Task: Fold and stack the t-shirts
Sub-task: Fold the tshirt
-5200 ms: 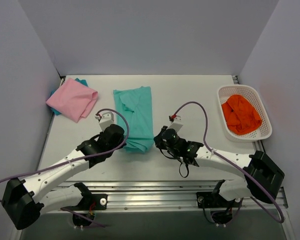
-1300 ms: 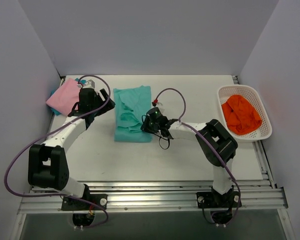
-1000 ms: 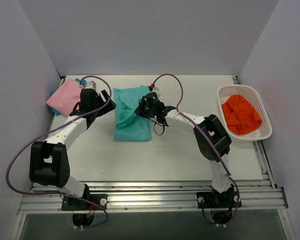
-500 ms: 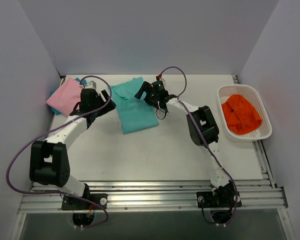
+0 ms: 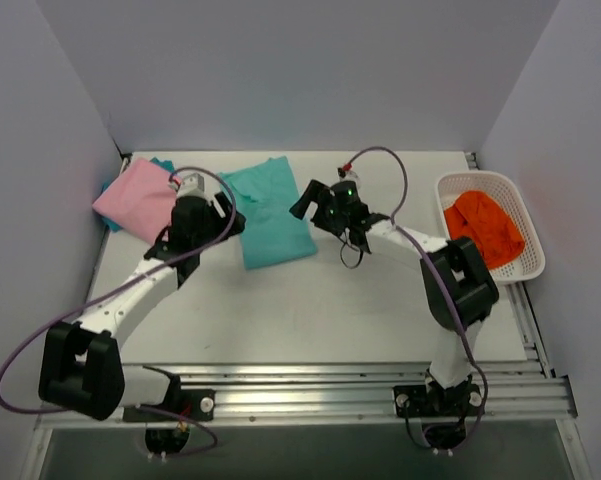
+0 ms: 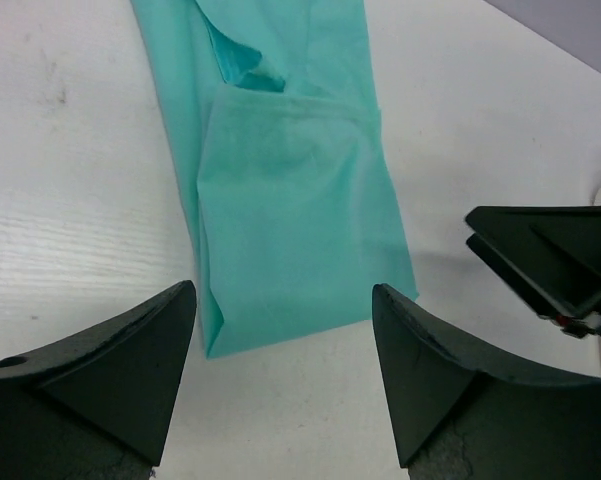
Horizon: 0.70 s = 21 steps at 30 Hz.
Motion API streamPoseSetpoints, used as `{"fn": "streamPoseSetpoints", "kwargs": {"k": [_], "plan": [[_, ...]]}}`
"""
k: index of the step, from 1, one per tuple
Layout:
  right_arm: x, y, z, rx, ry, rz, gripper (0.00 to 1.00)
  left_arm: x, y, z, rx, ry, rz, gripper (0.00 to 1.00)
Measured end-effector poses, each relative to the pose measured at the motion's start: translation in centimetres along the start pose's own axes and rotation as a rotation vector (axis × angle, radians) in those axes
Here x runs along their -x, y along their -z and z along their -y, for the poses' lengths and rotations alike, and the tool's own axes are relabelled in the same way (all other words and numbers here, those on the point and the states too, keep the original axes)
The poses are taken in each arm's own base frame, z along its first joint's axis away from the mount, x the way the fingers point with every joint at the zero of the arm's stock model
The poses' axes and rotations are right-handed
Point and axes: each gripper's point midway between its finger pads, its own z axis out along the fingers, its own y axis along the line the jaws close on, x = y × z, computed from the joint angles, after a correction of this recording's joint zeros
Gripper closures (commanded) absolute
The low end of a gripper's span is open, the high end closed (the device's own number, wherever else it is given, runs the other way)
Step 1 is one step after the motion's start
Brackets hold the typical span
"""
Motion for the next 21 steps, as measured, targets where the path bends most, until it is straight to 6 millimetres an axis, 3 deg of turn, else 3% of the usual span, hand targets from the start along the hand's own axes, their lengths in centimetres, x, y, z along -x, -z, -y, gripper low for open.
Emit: {"fn": "streamPoseSetpoints", "kwargs": {"k": [5, 8, 10, 13, 21], "plan": [[-0.7, 4.8, 1.1, 0.023, -0.001, 0.053, 0.00, -7.9, 1.0, 0.9, -0.003, -0.020, -0.100, 0.21], [-2.9, 5.7, 3.4, -0.006, -0.003, 0.027, 0.00, -13.1, 1.6, -0.1, 0.044, -0.037, -0.176, 0.21], [-4.6, 5.8, 5.0, -0.034, -0.005, -0.001, 0.00, -15.1, 1.4, -1.2, 0.095, -0.027, -0.202, 0.21], [-6.3, 5.7, 6.6, -0.061, -0.011, -0.035, 0.00, -16.1, 0.6, -3.0, 0.180, 0.012, -0.201, 0.21], [-6.9, 3.5, 6.4, -0.012, -0.032, -0.040, 0.01, -16.2, -0.9, -4.7, 0.282, 0.124, -0.122, 0.20]]}}
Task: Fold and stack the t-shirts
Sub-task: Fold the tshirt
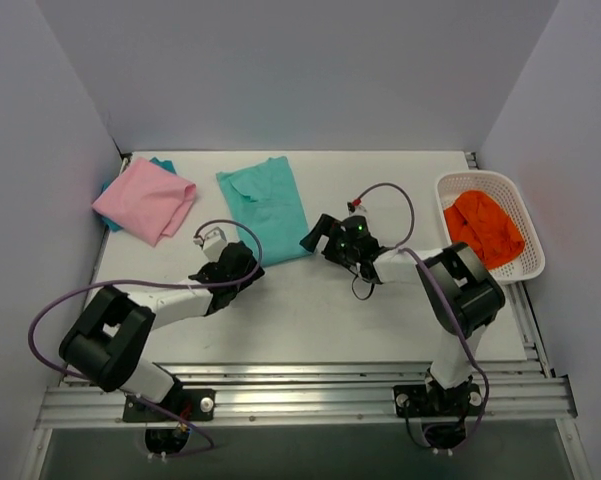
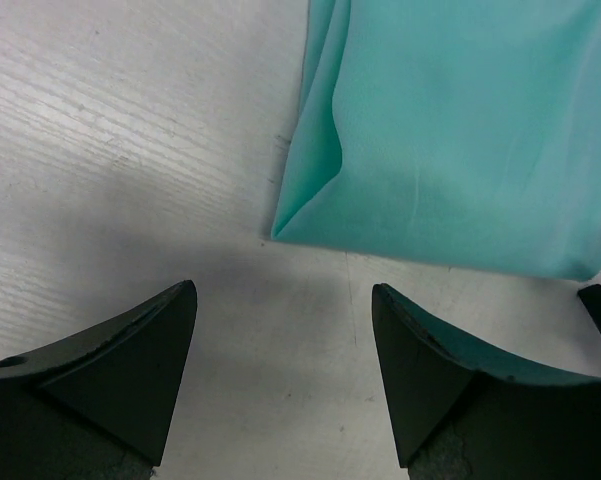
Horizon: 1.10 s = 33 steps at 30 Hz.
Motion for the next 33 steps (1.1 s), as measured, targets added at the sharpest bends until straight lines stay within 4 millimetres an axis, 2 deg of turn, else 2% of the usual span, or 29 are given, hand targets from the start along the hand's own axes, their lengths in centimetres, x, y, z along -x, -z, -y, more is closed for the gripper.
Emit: {"fn": "streamPoseSetpoints", "kwargs": {"k": [10, 13, 17, 18, 20, 21, 22, 24, 29, 33], "plan": [[1.0, -3.2, -2.4, 0.114, -0.014, 0.022, 0.03, 1.5, -1.8, 0.5, -0.002, 0.135, 0.122, 0.21], [1.1, -3.8, -2.8, 0.141, -0.018, 0.026, 0.05, 1.9, -2.3, 0.7, -0.005, 0.162, 0.153, 0.25], [1.2, -4.4, -3.4, 0.177, -0.019, 0.030, 0.11, 2.2, -3.2, 0.9, -0.006, 0.189, 0.192, 0.42], [1.2, -4.5, -3.4, 0.182, -0.020, 0.030, 0.13, 2.3, -3.5, 1.1, -0.009, 0.199, 0.200, 0.62], [1.1, -4.6, -3.5, 0.194, -0.017, 0.028, 0.48, 2.1, -4.2, 1.3, -0.012, 0.204, 0.204, 0.81], [0.8, -4.7, -3.2, 0.191, -0.018, 0.019, 0.68, 1.8, -4.8, 1.2, -0.010, 0.210, 0.208, 0.98], [0.5, -4.9, -2.8, 0.184, -0.018, 0.008, 1.00, 1.8, -5.2, 1.4, -0.016, 0.221, 0.215, 0.98], [-0.8, -5.4, -1.6, 0.161, -0.038, -0.029, 1.00, 2.0, -5.7, 2.1, -0.036, 0.232, 0.225, 0.98], [-1.1, -5.2, -1.4, 0.181, -0.054, -0.026, 1.00, 2.0, -6.0, 2.7, -0.059, 0.232, 0.230, 0.98], [-1.7, -3.8, -0.7, 0.161, -0.073, -0.028, 1.00, 1.3, -4.1, 1.8, -0.050, 0.187, 0.198, 0.98]]}}
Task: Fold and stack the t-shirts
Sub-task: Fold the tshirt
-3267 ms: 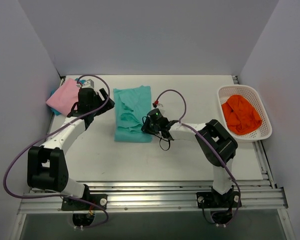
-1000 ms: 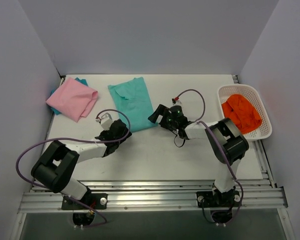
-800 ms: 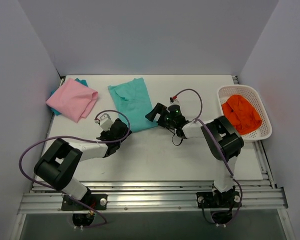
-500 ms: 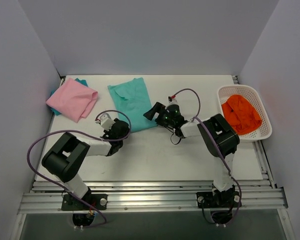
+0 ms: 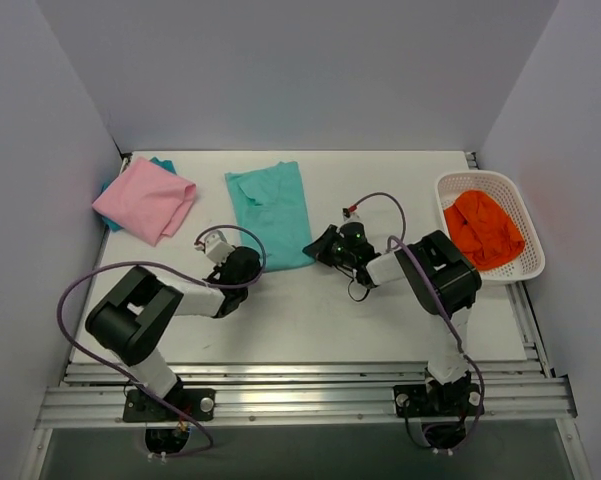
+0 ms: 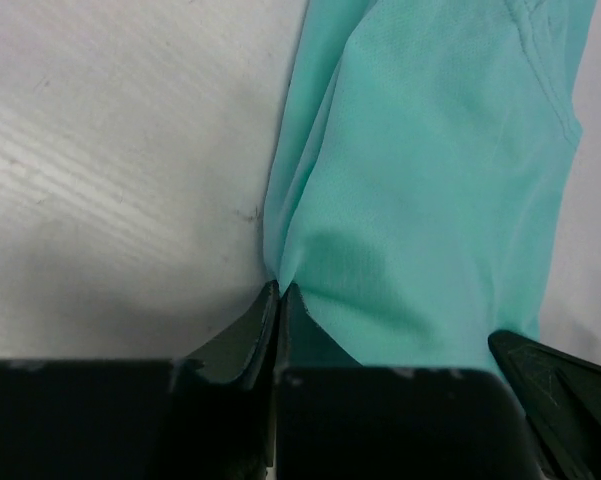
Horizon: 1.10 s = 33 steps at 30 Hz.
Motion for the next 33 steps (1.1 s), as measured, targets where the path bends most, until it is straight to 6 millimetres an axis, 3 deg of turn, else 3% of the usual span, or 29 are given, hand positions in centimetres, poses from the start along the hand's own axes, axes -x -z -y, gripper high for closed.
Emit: {"fn": "streamPoseSetpoints", "kwargs": {"k": [3, 7, 10, 15, 18, 22, 28, 33], "plan": [[-1.1, 1.9, 0.4, -0.032, -0.017, -0.009, 1.00, 0.4, 2.8, -0.1, -0.023, -0.025, -0.030, 0.98], [-3.7, 4.9, -0.3, -0.069, -0.007, -0.037, 1.00, 2.3, 7.1, 2.1, -0.124, -0.009, -0.055, 0.98], [-5.3, 6.8, -2.1, -0.067, 0.017, -0.052, 1.00, 3.7, 10.0, 3.2, -0.192, 0.002, -0.068, 0.98], [-6.2, 9.7, -6.0, -0.033, 0.060, -0.042, 1.00, 4.6, 13.5, 3.1, -0.241, -0.024, -0.114, 0.98], [-5.1, 10.6, -6.7, -0.055, 0.067, -0.010, 1.00, 4.5, 14.3, 2.1, -0.222, -0.062, -0.141, 0.98], [-3.5, 10.3, -7.7, -0.097, 0.081, 0.017, 1.00, 4.8, 14.8, 1.8, -0.191, -0.103, -0.157, 0.97], [-0.8, 8.7, -11.0, -0.090, 0.116, 0.056, 1.00, 6.9, 15.2, 3.8, -0.197, -0.118, -0.130, 0.95], [0.2, 6.8, -11.8, -0.109, 0.137, 0.052, 1.00, 8.9, 13.7, 4.2, -0.161, -0.110, -0.101, 0.95]]}}
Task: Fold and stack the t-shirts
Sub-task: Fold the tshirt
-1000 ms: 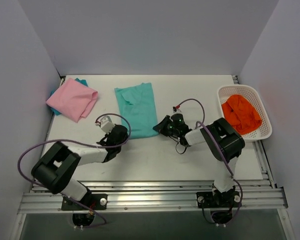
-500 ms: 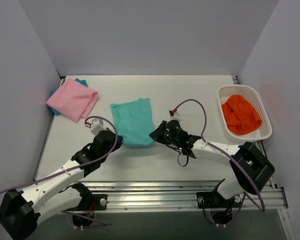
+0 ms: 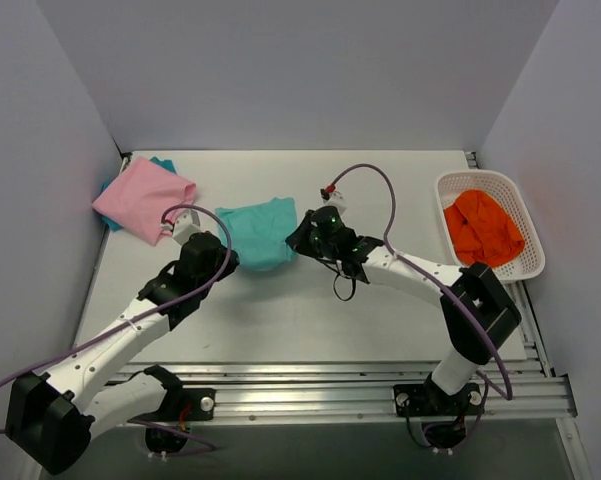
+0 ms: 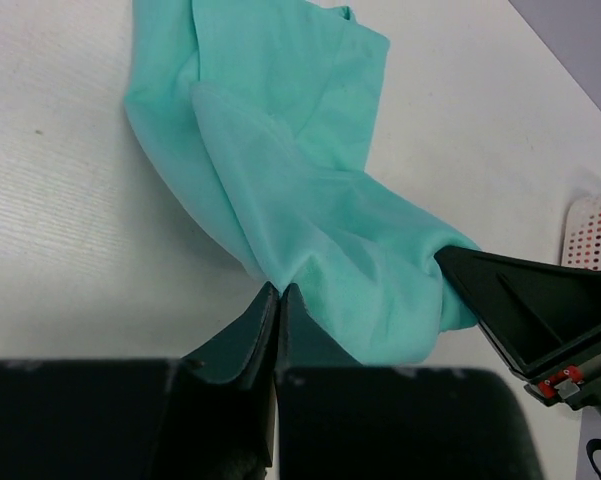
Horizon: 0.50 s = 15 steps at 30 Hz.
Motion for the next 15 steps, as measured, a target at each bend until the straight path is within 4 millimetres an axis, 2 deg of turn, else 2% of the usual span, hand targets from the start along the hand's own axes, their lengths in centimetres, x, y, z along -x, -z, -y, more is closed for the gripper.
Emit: {"fn": "streamPoseSetpoints", "kwargs": {"k": [4, 6, 7, 8, 9, 10, 11, 13, 15], "plan": [[1.2, -2.4, 0.1, -0.013, -0.005, -0.009, 1.00, 1.3, -1.9, -1.3, 0.054, 0.005, 0.004, 0.93], [2.2, -4.3, 0.3, -0.018, -0.017, -0.018, 1.00, 2.3, -3.3, -2.3, 0.091, 0.016, 0.007, 0.90], [3.1, -6.0, 0.4, -0.015, -0.030, -0.024, 1.00, 3.2, -4.5, -2.8, 0.109, 0.029, 0.012, 0.87], [3.9, -7.7, 0.5, -0.016, -0.041, -0.033, 0.66, 4.0, -5.9, -3.5, 0.134, 0.038, 0.012, 0.77], [5.4, -9.8, 0.2, -0.007, -0.056, -0.029, 0.21, 5.2, -7.5, -3.6, 0.147, 0.041, 0.015, 0.40], [7.0, -12.5, 0.1, 0.005, -0.058, -0.023, 0.00, 6.5, -9.6, -3.7, 0.157, 0.037, 0.018, 0.27], [9.1, -15.1, -0.3, 0.036, -0.054, -0.001, 0.00, 8.0, -12.2, -3.8, 0.166, 0.045, 0.025, 0.21], [13.0, -20.2, -0.1, 0.090, -0.060, 0.033, 0.00, 11.9, -17.9, -3.7, 0.179, 0.064, 0.027, 0.21], [16.5, -23.2, 1.3, 0.139, -0.085, 0.069, 0.00, 16.3, -24.1, -3.2, 0.142, 0.078, 0.059, 0.21]]}}
